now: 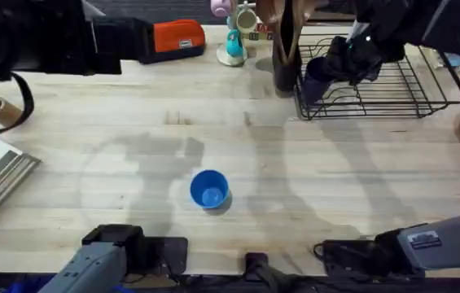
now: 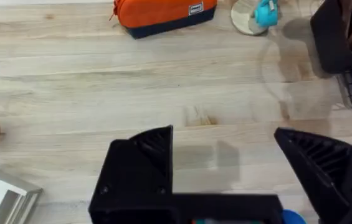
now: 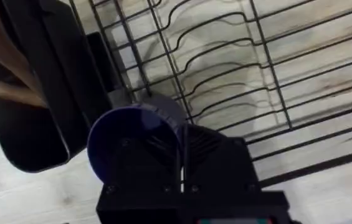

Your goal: Pick up the cup on the table and put them onto the rack.

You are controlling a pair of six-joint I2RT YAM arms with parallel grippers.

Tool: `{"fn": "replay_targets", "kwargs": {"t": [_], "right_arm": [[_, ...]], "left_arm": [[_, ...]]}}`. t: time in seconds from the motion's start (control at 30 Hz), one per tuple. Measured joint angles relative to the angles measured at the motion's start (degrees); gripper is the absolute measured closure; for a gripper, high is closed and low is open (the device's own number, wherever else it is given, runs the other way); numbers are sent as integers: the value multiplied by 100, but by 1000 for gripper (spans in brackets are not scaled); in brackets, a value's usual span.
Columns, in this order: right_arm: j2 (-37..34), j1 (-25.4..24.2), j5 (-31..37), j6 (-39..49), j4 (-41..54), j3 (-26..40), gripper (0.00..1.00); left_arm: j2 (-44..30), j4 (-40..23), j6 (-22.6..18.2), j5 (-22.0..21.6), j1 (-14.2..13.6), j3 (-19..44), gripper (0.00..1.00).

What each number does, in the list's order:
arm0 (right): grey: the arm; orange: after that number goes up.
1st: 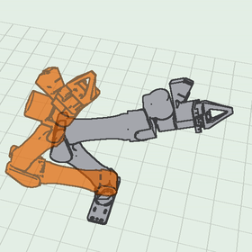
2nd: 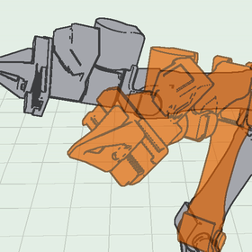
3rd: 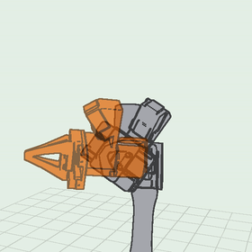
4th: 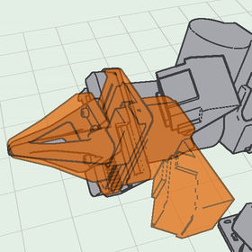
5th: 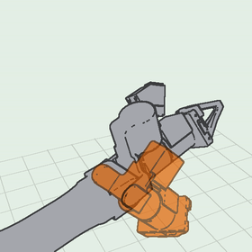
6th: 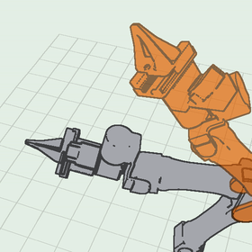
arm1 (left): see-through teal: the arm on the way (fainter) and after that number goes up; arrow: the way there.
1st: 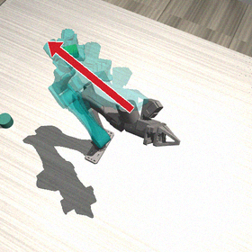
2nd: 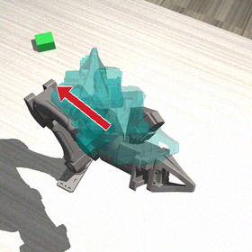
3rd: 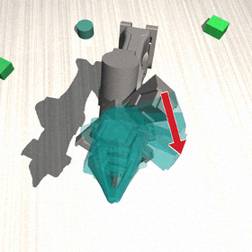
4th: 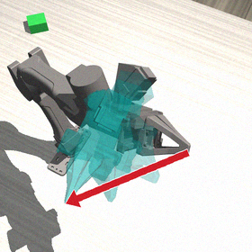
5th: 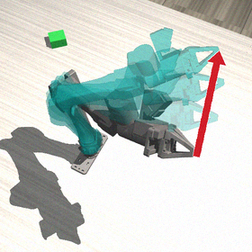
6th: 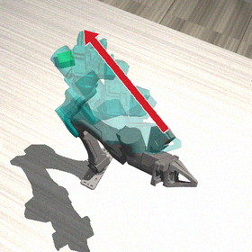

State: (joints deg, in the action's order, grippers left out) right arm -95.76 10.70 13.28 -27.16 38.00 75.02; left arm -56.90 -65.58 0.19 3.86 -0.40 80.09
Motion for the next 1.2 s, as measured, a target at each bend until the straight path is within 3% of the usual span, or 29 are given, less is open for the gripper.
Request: {"fn": "replay_targets", "kwargs": {"t": [0.23,0.5,0.8,1.2], "right_arm": [[-106,-2,-4,-2,11,20,969],[-151,-1,-1,-1,39,24,839],[-145,0,-2,0,119,99,780],[697,0,-2,65,161,208,643]], "left_arm": [[0,0,0,0,0,0,7],[2,0,0,0,0,0,7],[2,0,0,0,0,0,7],[2,0,0,0,0,0,7]]}}
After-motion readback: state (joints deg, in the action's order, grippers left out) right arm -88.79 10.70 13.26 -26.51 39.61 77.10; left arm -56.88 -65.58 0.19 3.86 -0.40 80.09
